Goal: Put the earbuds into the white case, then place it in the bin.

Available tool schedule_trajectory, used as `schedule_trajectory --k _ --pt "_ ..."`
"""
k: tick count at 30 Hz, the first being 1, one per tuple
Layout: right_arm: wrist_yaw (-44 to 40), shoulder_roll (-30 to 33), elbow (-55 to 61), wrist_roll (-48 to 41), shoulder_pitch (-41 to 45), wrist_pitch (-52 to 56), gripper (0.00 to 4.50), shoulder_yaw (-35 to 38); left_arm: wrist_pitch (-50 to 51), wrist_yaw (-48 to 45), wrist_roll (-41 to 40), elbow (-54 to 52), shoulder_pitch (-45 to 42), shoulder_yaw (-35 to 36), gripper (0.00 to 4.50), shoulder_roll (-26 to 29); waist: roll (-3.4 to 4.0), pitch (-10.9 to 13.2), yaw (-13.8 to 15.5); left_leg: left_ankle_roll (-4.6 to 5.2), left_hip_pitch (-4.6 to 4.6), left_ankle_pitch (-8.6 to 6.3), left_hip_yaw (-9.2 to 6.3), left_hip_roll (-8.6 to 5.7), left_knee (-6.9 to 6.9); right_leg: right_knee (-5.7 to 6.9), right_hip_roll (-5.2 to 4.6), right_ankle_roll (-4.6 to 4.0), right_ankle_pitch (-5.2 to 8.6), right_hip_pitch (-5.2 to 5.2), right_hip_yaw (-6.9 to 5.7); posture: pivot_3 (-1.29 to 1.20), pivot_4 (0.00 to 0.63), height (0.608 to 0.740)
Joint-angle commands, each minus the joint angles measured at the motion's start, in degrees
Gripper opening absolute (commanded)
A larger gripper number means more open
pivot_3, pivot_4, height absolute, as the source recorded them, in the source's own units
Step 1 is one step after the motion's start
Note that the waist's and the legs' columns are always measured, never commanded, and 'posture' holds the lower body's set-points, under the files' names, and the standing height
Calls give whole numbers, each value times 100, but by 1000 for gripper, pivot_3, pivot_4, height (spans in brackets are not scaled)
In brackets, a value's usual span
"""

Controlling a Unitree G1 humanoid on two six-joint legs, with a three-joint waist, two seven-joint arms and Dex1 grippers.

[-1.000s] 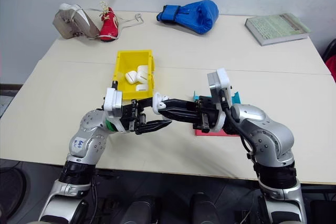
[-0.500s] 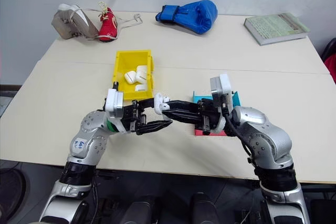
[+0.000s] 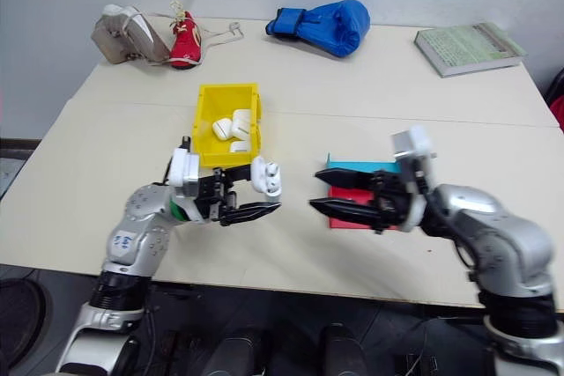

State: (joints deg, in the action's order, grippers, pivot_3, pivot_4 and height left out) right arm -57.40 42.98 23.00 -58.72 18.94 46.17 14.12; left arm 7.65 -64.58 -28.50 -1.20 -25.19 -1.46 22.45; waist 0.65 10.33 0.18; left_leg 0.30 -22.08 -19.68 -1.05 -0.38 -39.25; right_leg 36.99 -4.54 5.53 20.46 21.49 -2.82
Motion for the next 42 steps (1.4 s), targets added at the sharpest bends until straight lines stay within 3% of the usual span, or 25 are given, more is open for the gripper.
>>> schedule_trajectory --k 1,8,17,24,29,35,38,40,42 --pt "53 148 282 211 -65 -280 2391 147 160 328 569 -224 -241 -308 2727 200 -1 0 -13 1 1 0 3 0 0 -1 1 0 0 0 2 0 150 740" --pt "171 52 606 1267 596 -807 7 -953 741 687 1488 -358 -838 -1219 2727 268 -2 1 -25 4 0 9 8 -1 0 3 3 1 0 4 8 0 150 740" --pt "390 -23 539 2245 1195 -888 7 -1934 900 621 1496 -543 -1003 -1408 2727 196 -2 1 -6 3 -5 9 3 -2 0 3 0 0 0 9 5 0 150 740" --pt "365 248 458 2538 1030 -668 7 -1937 774 607 1409 -630 -893 -1236 2727 283 -2 1 -7 3 -5 9 3 -2 1 3 0 0 0 9 4 0 150 740" --pt "127 710 279 2439 334 -890 7 -1178 608 512 1207 -777 -592 -956 2727 455 -6 4 14 4 -8 8 2 -3 3 0 -2 0 0 8 4 0 150 740" --pt "149 -112 236 1895 -1312 -1932 7 670 1269 1179 435 -1236 -127 52 2727 392 -9 3 57 4 -5 8 1 2 4 6 1 0 0 6 2 0 150 740" --pt "411 -595 298 2483 -2031 -3086 904 1366 1731 1913 354 -1421 -17 670 2727 482 -9 2 92 4 -5 9 3 1 2 9 0 1 0 6 5 0 150 740" --pt "775 -854 414 2591 -2143 -3362 1600 1531 1948 2273 440 -1414 -41 863 2727 559 -9 2 72 4 0 9 10 0 -1 10 0 2 -1 5 12 0 150 740" --pt "606 -1279 757 2494 -2535 -4024 2334 1586 2024 3021 754 -904 -472 1187 2727 584 -9 2 78 0 8 13 14 0 -1 12 1 2 -1 0 16 0 150 740"
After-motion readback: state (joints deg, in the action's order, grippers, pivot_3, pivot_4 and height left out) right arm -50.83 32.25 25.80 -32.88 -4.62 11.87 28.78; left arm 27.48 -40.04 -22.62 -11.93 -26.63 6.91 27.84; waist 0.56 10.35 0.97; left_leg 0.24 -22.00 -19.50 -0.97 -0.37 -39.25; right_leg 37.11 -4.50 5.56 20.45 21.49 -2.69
